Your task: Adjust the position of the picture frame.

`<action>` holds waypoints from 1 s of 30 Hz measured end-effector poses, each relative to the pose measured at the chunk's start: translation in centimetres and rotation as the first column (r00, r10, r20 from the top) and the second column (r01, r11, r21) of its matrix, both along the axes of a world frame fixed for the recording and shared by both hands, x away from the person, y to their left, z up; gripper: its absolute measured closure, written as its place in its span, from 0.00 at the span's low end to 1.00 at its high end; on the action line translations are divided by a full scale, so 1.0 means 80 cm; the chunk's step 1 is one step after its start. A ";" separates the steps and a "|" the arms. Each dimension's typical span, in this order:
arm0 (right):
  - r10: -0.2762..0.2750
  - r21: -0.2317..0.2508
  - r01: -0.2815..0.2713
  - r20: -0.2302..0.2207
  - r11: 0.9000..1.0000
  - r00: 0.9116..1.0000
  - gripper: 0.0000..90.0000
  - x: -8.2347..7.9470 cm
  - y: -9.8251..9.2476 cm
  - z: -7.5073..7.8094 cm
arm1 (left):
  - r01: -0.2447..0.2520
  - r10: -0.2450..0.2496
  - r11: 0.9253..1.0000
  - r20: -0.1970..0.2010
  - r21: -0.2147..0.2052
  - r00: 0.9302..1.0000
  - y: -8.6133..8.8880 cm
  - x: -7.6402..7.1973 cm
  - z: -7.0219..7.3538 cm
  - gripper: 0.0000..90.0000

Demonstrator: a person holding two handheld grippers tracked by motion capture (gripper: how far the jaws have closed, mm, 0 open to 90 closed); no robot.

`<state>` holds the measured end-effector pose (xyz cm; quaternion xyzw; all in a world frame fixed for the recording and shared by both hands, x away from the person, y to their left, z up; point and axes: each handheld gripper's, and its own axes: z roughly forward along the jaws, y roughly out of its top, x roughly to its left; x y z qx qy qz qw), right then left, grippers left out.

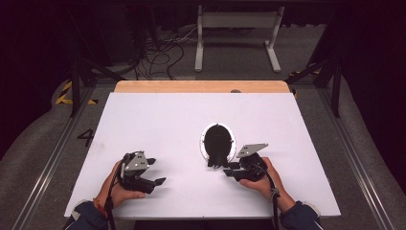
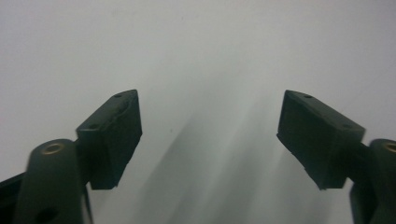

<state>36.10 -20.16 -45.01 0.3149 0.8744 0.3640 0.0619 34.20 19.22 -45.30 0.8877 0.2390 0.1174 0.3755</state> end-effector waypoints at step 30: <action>-0.049 0.229 0.080 -0.139 0.970 0.989 0.66 0.019 -0.009 -0.006 | -0.039 0.039 0.999 0.018 0.029 0.999 -0.014 -0.002 -0.006 0.14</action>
